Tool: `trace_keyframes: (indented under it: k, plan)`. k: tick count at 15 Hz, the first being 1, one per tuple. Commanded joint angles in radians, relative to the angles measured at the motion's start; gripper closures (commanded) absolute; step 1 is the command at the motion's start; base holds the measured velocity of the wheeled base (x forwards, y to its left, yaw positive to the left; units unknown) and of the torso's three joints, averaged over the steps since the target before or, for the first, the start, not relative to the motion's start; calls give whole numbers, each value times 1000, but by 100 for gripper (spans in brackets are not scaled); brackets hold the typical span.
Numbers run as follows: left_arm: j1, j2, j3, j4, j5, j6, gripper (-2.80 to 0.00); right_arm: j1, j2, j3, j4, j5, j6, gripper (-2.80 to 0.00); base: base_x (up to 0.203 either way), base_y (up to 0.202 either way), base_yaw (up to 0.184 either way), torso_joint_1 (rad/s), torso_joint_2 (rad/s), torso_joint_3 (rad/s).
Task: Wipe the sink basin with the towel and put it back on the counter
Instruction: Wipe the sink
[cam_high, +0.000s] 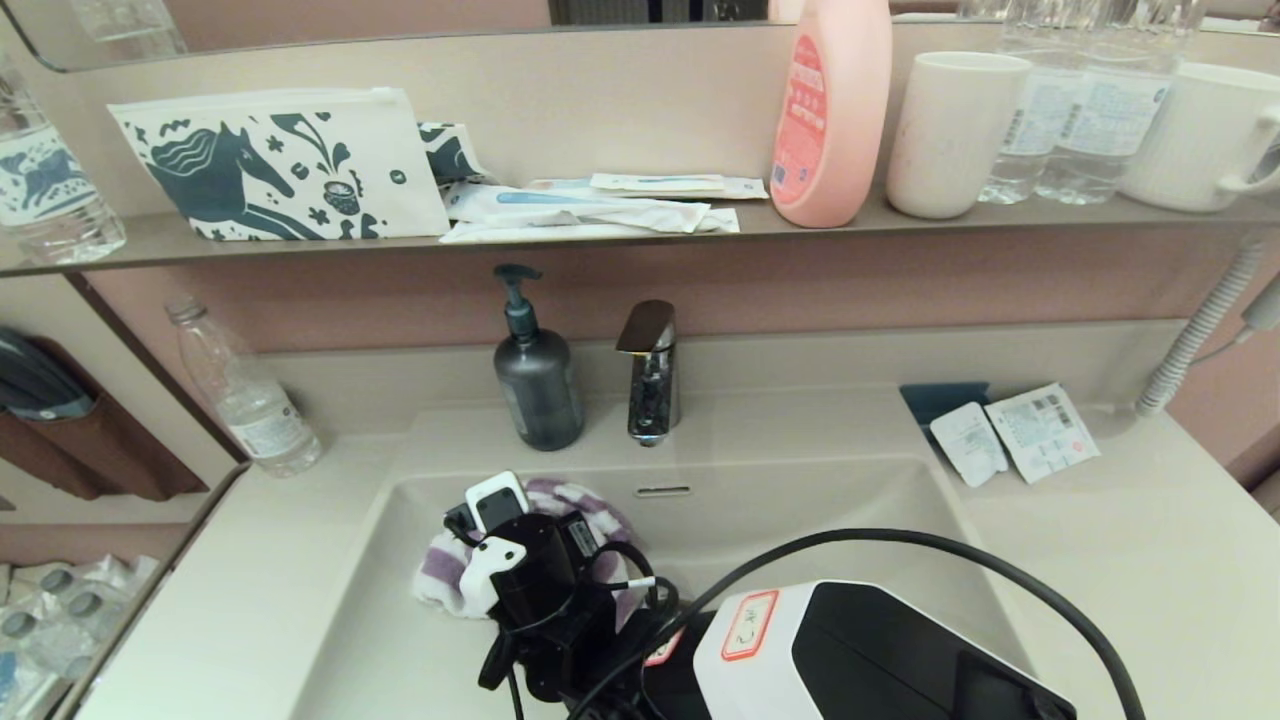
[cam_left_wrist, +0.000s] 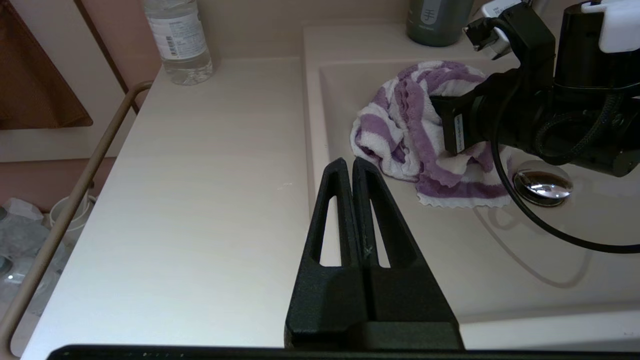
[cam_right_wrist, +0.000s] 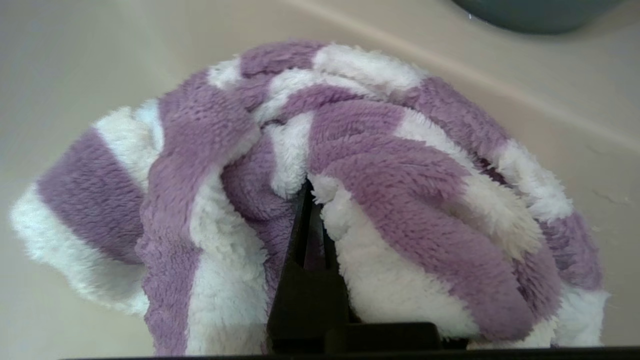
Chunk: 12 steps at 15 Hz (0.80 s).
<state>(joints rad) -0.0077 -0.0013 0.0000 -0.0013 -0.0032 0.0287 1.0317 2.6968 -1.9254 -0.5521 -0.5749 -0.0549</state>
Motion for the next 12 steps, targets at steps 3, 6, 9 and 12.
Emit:
trace_keyframes:
  k: [3, 6, 9, 12]
  plan:
    - [0, 1, 0, 0, 0, 0, 0, -22, -24, 66, -1, -25, -12, 0, 0, 0, 0, 0, 0, 0]
    - [0, 1, 0, 0, 0, 0, 0, -43, -78, 153, -5, -41, -12, 0, 0, 0, 0, 0, 0, 0]
    - [0, 1, 0, 0, 0, 0, 0, -65, -126, 240, -77, -43, -17, 0, 0, 0, 0, 0, 0, 0]
    - [0, 1, 0, 0, 0, 0, 0, -74, -170, 334, -111, -53, -17, 0, 0, 0, 0, 0, 0, 0]
